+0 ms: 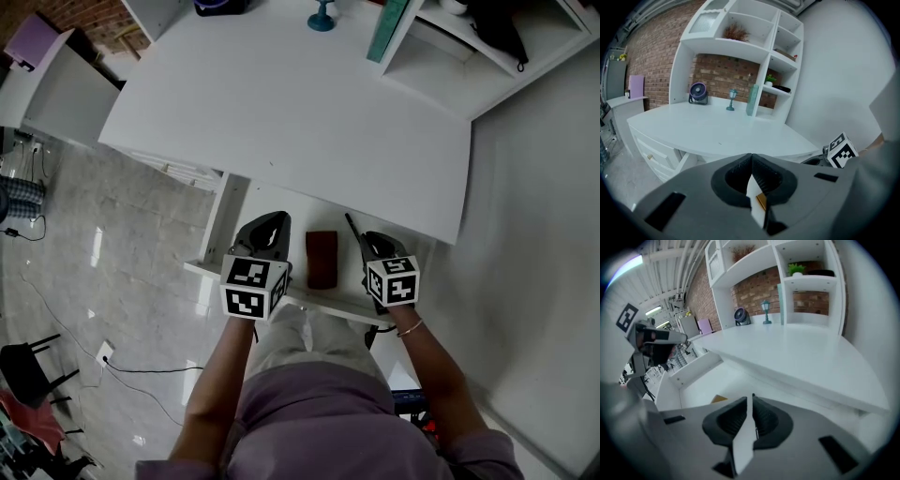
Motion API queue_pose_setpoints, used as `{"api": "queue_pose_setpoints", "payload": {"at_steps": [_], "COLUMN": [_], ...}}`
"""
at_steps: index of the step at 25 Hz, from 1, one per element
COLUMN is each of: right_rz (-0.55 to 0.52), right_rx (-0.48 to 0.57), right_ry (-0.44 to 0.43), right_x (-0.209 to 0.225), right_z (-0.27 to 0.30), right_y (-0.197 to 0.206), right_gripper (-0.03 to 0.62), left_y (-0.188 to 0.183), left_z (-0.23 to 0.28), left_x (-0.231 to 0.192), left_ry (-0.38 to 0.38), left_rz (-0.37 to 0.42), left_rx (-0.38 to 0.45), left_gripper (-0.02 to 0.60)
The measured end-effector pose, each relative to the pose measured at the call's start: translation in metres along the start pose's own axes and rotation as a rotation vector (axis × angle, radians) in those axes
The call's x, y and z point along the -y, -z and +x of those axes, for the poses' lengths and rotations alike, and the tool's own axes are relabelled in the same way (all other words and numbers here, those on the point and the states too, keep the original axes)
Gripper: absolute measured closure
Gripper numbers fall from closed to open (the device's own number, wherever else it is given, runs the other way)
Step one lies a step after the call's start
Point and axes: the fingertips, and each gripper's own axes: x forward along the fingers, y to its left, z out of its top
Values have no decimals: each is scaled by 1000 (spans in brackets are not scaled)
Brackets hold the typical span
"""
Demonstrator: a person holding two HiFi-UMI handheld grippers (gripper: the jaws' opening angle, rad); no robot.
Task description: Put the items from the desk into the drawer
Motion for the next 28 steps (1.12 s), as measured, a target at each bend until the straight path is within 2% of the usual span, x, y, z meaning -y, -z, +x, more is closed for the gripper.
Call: {"api": "queue_pose_setpoints", "payload": {"at_steps": [10, 28], "right_rz": [47, 81], "right_rx": [224, 522], "right_ry": [34, 44], "right_x": [-10, -30], "right_z": [-59, -152], "right_y": [-55, -116], "right_gripper": [572, 591], "left_y": [-8, -32], "left_z": [-2, -18], "left_x": [9, 16], "left_ry": [39, 80], "left_rz": [41, 93], "left_rx": [6, 57], "left_gripper": [583, 583]}}
